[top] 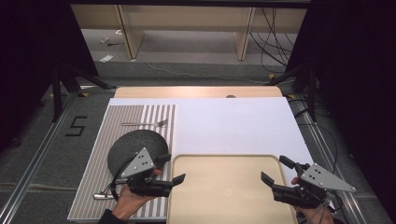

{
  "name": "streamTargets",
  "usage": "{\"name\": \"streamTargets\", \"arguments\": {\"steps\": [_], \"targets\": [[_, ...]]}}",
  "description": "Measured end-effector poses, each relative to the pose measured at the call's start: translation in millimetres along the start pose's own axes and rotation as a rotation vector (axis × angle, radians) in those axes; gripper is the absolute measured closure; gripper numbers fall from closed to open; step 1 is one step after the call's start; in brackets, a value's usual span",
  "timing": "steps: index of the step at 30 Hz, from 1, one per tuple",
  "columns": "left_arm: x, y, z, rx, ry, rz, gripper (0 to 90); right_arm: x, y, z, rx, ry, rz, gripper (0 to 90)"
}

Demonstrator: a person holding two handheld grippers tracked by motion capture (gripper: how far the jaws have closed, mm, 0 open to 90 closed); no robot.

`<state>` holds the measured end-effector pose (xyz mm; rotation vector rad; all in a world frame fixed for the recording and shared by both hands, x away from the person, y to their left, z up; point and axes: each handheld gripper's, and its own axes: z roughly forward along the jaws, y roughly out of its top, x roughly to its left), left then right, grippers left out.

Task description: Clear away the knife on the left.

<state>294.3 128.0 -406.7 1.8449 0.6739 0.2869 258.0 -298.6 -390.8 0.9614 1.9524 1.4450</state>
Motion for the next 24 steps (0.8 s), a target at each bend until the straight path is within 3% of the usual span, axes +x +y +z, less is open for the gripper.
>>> {"name": "streamTargets", "arguments": {"steps": [5,8,11,16,17,18,24], "targets": [[2.2,0.6,-0.2,0.111,0.019,0.056,18.8,0.6,-0.1,1.9,0.003,0.0,-0.002,18.5],[6.2,8.8,-6.0,0.138,-0.005,0.044,19.5,0.9,-0.3,1.0,0.004,0.001,0.001,18.5],[7.9,13.2,-9.7,0.18,-0.006,0.065,20.2,0.4,-0.9,0.6,0.001,-0.002,0.002,18.5],[9.3,13.9,-13.3,0.303,-0.036,0.145,20.3,1.4,-0.9,0.2,0.005,-0.004,0.003,18.5],[9.3,13.9,-13.3,0.303,-0.036,0.145,20.9,1.5,-0.9,0.3,0.005,-0.004,0.005,18.5],[10.9,13.9,-14.6,0.349,-0.032,0.166,21.1,1.4,-1.0,0.4,0.006,-0.004,0.005,18.5],[19.8,12.3,-26.0,0.46,-0.025,0.192,21.1,1.1,-1.6,-0.6,0.007,-0.007,0.005,18.5]]}}
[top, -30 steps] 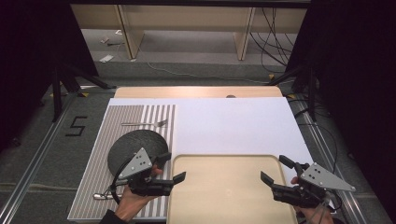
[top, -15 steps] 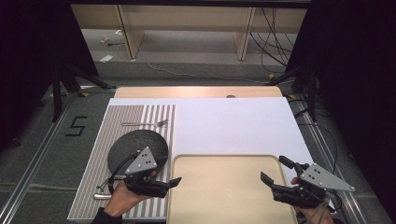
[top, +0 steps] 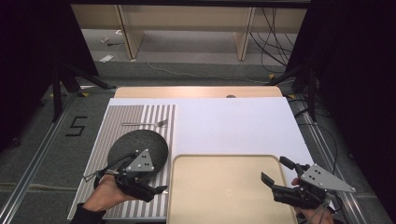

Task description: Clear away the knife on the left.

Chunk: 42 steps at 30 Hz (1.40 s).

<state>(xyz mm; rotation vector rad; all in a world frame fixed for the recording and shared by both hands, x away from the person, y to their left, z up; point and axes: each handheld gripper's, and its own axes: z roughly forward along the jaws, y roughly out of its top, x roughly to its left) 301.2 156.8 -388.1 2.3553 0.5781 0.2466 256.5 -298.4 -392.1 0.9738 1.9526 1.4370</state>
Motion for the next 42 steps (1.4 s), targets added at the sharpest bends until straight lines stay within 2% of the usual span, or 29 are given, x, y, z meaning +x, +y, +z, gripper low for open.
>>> {"name": "streamTargets", "arguments": {"steps": [4,11,18,27,34,35,36,42], "targets": [[3.6,-7.6,-6.6,0.045,0.017,-0.011,22.0,-0.2,-0.3,-0.9,0.0,-0.002,0.003,18.5],[3.5,-23.5,-1.8,0.164,0.02,0.013,22.4,-0.3,-0.2,-1.0,0.002,-0.007,0.006,18.6],[2.7,-31.5,-3.5,0.209,0.023,0.028,23.5,-0.4,-0.4,-0.4,0.002,-0.008,0.001,18.6],[12.3,-50.6,-0.4,0.297,0.024,0.008,27.6,-0.2,-0.5,-0.5,0.003,-0.006,0.0,18.6],[15.9,-59.8,-0.2,0.351,0.018,-0.017,29.1,-0.1,-0.6,-0.4,0.005,-0.006,0.0,18.6],[16.4,-60.7,0.1,0.36,0.018,-0.008,29.3,-0.2,-0.6,-0.5,0.004,-0.007,0.0,18.7],[15.8,-62.1,0.8,0.368,0.014,-0.019,29.8,-0.2,-0.6,-0.5,0.004,-0.007,0.001,18.7],[18.1,-69.5,5.3,0.426,0.013,-0.023,32.8,-0.5,-0.5,-0.4,0.003,-0.008,0.001,18.7]]}}
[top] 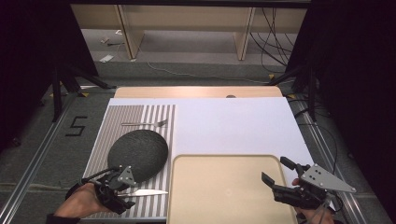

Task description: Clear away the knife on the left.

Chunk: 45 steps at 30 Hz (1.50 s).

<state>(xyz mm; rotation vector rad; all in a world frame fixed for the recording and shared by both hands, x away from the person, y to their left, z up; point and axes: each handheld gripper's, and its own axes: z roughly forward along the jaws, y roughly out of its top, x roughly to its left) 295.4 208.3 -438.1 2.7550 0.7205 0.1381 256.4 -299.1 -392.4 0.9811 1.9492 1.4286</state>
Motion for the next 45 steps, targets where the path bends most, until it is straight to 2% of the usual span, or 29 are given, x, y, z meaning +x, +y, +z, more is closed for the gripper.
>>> {"name": "streamTargets", "arguments": {"steps": [3,9,14,17,19,23,26,29,37,45], "targets": [[2.8,-1.4,3.9,0.022,0.005,0.003,35.5,0.0,0.1,-0.1,-0.001,0.0,0.002,18.7],[10.7,-3.2,14.3,0.091,0.03,-0.021,42.3,0.0,0.2,-0.4,0.001,0.002,0.004,18.7],[15.5,-1.6,20.8,0.13,0.023,-0.019,46.8,-0.2,0.2,-0.3,0.001,0.003,0.002,18.8],[18.0,0.3,24.1,0.142,0.002,-0.038,50.6,-0.1,0.3,-0.4,0.002,0.003,0.004,18.8],[19.8,1.9,23.8,0.148,0.004,-0.039,55.3,0.0,0.3,-0.6,0.001,0.003,0.004,18.8],[20.4,4.3,24.4,0.169,-0.013,-0.067,62.3,0.0,0.3,-0.8,0.002,0.003,0.004,18.8],[20.6,7.0,24.8,0.196,-0.013,-0.065,66.5,-0.1,0.3,-0.9,0.001,0.002,0.003,18.8],[19.5,9.6,25.3,0.217,-0.013,-0.046,68.5,-0.1,0.3,-1.3,0.003,0.002,0.002,18.9],[14.2,15.1,26.4,0.254,-0.029,0.074,78.7,0.0,0.2,-1.3,0.004,-0.001,0.001,19.0],[15.1,13.2,25.4,0.239,-0.036,0.074,79.7,-0.2,0.1,-0.3,0.004,-0.001,-0.004,19.1]]}}
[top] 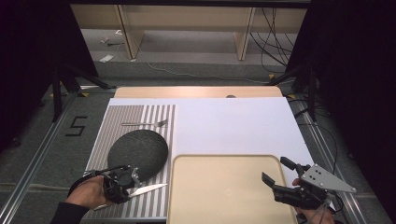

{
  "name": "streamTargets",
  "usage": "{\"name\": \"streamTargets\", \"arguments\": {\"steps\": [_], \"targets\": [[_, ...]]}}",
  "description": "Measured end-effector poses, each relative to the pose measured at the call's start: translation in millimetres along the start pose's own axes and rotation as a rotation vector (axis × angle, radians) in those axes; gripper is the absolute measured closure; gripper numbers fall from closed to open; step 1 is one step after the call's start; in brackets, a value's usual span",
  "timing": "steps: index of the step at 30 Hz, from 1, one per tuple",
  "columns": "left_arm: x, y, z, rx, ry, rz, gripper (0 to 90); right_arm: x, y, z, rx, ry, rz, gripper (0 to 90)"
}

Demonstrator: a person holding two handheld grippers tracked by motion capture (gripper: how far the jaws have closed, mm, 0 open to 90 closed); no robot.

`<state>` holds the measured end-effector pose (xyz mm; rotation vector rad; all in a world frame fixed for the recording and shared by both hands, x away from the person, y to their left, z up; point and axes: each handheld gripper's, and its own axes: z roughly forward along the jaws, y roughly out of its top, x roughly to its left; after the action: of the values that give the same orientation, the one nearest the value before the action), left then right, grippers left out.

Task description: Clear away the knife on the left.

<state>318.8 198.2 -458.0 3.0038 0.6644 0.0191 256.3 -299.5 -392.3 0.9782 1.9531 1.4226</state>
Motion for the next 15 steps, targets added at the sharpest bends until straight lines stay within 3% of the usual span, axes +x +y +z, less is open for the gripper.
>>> {"name": "streamTargets", "arguments": {"steps": [10,15], "targets": [[-5.1,0.9,-10.7,-0.049,-0.003,0.004,80.0,-0.1,0.1,-0.2,0.003,0.001,0.004,19.1],[-8.9,3.6,-17.9,-0.084,-0.024,-0.015,80.0,-0.1,0.1,-0.3,0.003,0.0,0.002,19.2]]}}
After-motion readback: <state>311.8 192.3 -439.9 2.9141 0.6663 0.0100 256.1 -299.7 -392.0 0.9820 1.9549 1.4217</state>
